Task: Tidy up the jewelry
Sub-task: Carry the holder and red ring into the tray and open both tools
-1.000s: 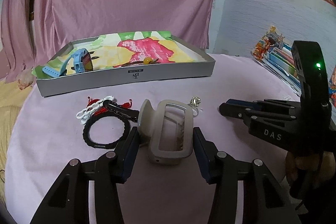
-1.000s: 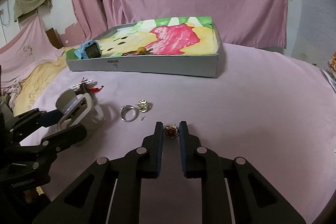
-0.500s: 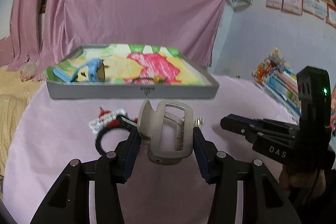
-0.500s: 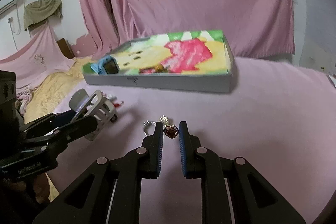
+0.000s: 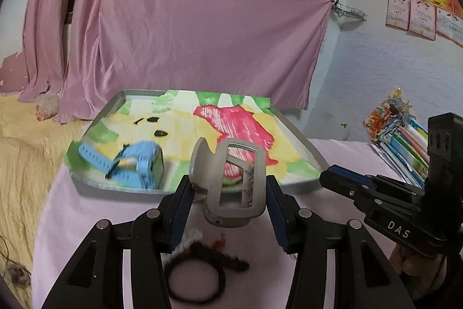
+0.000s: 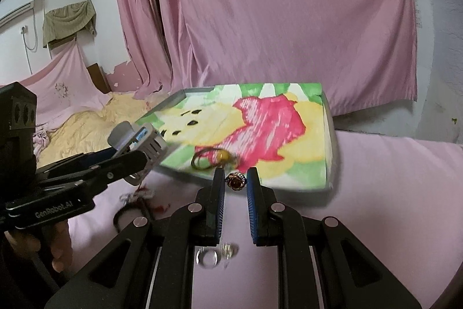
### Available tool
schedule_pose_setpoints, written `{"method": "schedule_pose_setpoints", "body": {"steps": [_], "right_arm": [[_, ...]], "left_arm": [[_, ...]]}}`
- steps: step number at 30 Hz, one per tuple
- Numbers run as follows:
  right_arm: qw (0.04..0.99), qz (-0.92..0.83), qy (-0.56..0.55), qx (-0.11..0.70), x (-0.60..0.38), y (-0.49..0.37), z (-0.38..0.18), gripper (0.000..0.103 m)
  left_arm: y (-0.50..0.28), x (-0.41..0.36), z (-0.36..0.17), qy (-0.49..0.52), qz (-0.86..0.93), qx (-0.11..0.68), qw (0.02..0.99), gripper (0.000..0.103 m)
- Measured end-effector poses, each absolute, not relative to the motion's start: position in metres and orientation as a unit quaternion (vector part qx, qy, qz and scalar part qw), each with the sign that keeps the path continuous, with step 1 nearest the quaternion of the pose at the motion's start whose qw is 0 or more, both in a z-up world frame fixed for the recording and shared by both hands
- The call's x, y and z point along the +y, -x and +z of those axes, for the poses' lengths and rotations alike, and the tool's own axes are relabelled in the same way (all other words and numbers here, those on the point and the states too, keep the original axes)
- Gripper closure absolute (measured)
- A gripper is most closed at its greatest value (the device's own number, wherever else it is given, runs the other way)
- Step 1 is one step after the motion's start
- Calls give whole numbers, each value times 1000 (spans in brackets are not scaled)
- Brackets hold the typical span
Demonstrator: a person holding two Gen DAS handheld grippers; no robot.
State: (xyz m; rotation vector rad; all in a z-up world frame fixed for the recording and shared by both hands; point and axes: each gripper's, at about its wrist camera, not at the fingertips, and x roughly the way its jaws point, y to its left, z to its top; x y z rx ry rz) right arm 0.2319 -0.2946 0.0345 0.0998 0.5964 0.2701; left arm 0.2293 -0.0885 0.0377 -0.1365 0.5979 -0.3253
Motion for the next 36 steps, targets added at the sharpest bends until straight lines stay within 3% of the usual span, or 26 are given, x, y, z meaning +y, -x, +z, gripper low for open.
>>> {"method": "schedule_pose_setpoints", "body": {"steps": [21, 36], "right_arm": [[916, 116, -46, 382, -292, -317, -2, 90], [913, 120, -57, 386, -296, -317, -5, 88]], "left_arm": [[-308, -109, 8, 36, -147, 401, 903, 56], [-306, -106, 9, 44, -150, 396, 905, 56]]}}
